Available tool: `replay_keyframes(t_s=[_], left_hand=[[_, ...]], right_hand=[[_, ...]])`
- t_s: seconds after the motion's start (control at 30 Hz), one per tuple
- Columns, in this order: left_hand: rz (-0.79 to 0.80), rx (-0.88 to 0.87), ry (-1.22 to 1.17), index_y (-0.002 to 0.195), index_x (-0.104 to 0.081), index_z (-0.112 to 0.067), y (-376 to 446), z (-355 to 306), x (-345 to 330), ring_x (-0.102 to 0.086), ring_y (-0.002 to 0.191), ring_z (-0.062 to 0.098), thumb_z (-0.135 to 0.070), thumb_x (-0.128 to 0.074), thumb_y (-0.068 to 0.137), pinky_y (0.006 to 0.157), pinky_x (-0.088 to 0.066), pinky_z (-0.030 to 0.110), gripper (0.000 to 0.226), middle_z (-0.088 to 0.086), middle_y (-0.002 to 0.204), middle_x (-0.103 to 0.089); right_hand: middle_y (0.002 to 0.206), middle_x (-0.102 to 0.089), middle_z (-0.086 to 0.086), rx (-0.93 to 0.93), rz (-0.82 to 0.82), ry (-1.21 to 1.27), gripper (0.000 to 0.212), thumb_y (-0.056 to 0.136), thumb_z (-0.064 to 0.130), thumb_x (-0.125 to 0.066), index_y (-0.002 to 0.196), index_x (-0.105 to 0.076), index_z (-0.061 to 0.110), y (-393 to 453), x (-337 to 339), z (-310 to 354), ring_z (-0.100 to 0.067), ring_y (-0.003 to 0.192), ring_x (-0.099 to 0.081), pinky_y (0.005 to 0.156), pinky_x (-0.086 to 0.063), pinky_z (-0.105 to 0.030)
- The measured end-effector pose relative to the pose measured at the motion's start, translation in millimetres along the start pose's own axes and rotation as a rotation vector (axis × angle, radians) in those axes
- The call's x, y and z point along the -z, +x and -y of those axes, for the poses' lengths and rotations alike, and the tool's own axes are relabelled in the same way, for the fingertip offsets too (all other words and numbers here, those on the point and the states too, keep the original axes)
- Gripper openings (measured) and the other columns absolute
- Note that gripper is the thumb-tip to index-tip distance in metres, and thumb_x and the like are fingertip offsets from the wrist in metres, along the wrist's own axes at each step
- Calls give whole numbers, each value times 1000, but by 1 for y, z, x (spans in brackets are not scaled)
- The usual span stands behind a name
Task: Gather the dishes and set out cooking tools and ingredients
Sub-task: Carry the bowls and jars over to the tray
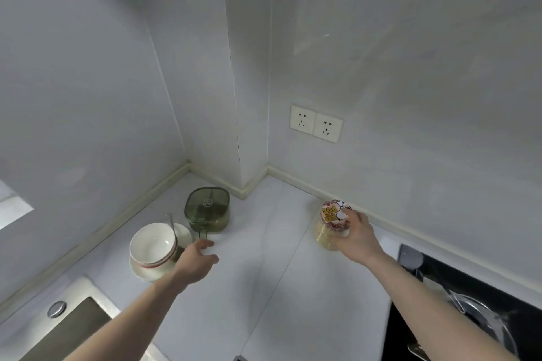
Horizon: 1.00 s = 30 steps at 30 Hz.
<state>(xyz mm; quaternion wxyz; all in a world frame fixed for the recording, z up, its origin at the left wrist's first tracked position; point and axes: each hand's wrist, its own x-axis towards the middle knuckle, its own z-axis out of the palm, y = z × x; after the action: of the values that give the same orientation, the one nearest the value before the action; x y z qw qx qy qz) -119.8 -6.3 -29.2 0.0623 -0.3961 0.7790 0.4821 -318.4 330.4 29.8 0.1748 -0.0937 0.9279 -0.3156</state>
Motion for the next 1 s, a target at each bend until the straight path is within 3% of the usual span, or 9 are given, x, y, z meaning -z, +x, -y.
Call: replay_keyframes(t_s=[0.13, 0.3, 0.37, 0.5, 0.63, 0.7, 0.83, 1.0], left_hand=[[-21, 42, -25, 135, -54, -13, 26, -3, 0, -61, 116, 39, -16, -72, 82, 85, -53, 37, 56, 21, 129, -61], [-45, 130, -69, 143, -43, -9, 42, -14, -7, -59, 78, 23, -11, -68, 86, 66, -56, 34, 62, 12, 108, -57], [-43, 145, -74, 143, -42, -10, 48, -17, -10, -59, 77, 25, -11, -67, 84, 65, -57, 35, 65, 13, 102, -57], [-62, 159, -67, 141, -41, -16, 66, -14, -8, -62, 91, 29, -22, -67, 72, 71, -61, 38, 74, 13, 113, -56], [-67, 215, -152, 136, -40, -16, 77, -16, -10, -60, 79, 25, -14, -68, 80, 63, -58, 34, 63, 14, 100, -59], [-54, 253, -211, 137, -38, -16, 80, -16, -14, -60, 84, 25, -13, -69, 83, 60, -58, 33, 63, 14, 102, -58], [-49, 287, -267, 117, -50, -10, 89, -11, -22, -61, 89, 25, -11, -67, 87, 72, -59, 38, 34, 12, 100, -58], [-53, 309, -319, 104, -58, -6, 103, -3, -26, -61, 87, 25, -10, -65, 89, 74, -59, 38, 18, 13, 97, -59]], right_hand=[[156, -24, -6, -30, 41, -94, 85, 80, 32, -74, 153, -30, 28, 40, -2, 8, -34, 142, -26, 114, -31, -37], [165, -3, -2, -116, 148, -236, 109, 75, 37, -77, 160, -10, 30, 75, -9, 7, -36, 150, -9, 116, -34, -46], [164, -3, -1, -122, 181, -279, 112, 73, 36, -76, 160, -7, 30, 84, -13, 5, -37, 148, -12, 114, -36, -48], [157, -11, 0, -131, 190, -317, 114, 70, 36, -78, 159, -6, 30, 103, -21, 3, -39, 139, -20, 106, -45, -48], [144, -21, -1, -130, 190, -352, 105, 70, 32, -76, 153, -12, 32, 111, -24, 4, -37, 129, -29, 94, -51, -44], [139, -22, -1, -109, 206, -368, 98, 71, 29, -74, 149, -15, 35, 107, -27, 2, -34, 124, -33, 89, -50, -39], [128, -23, 1, -60, 242, -383, 94, 67, 31, -75, 141, -18, 36, 89, -40, -4, -29, 114, -35, 85, -48, -35], [126, -23, 2, 7, 284, -385, 93, 62, 39, -68, 140, -17, 35, 56, -52, -3, -25, 107, -32, 86, -46, -33]])
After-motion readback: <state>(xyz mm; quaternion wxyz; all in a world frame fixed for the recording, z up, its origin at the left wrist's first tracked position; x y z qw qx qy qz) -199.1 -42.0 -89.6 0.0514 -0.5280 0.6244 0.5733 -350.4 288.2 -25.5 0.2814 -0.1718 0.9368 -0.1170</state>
